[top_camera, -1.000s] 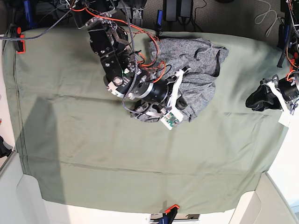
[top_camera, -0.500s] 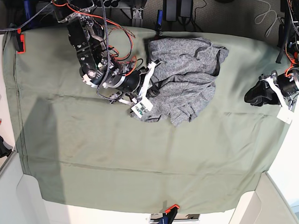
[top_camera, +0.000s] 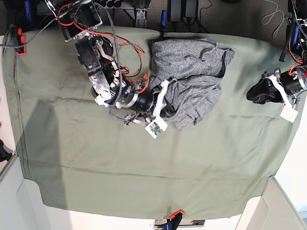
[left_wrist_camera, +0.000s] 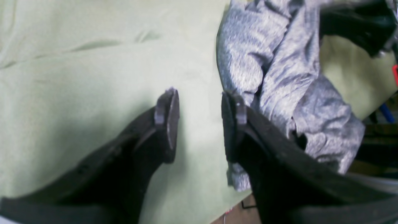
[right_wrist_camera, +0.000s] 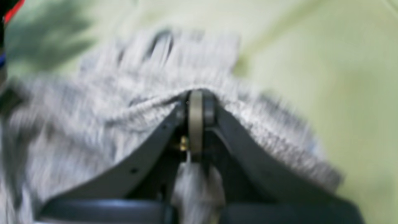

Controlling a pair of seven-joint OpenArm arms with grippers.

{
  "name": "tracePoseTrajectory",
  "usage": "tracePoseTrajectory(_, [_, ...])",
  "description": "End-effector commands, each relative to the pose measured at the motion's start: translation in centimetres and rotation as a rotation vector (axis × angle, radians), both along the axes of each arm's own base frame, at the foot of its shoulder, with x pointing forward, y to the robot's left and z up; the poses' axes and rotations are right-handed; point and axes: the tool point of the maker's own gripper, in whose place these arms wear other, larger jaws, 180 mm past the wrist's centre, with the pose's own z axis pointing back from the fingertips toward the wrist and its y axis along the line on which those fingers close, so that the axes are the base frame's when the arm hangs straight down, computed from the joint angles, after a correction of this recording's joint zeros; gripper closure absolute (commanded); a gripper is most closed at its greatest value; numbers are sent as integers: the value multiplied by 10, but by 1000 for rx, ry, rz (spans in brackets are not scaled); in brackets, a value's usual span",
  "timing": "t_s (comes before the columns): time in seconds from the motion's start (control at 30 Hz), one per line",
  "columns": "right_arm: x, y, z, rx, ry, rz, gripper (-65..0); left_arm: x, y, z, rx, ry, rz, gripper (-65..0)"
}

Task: Fold the T-shirt properly
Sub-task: 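Grasp the bundle's edge with the right gripper and tuck it under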

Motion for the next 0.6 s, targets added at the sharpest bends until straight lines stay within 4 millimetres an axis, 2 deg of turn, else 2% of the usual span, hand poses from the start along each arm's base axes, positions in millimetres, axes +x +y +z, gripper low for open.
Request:
tracePoseTrajectory(0.0, [16,17,27,67,-55,6,0,5,3,13,5,-38,-12,-256])
tracePoseTrajectory(0.1, [38,40,38,81,-59,17,0,-2,3,7,8,-14,-13,-255])
tracePoseTrajectory(0.17, [52,48,51,112,-89,41,0,-7,3,5,6,-2,-15,-255])
tracePoseTrajectory(0.27, [73,47,68,103,-139,41,0,-11,3,1,10,15,-17,-255])
tracePoseTrajectory(0.43, [94,47,100,93,-214,44,0,-21,3,-6,7,44,-18,-255])
tracePoseTrajectory(0.5, [97,43,101,48,-202,50,0,-22,0,-5,5,47,-27,-255])
tracePoseTrajectory(0.57, [96,37,94,-14,-151,56,0,-20,-6,2,4,26,-51,-255])
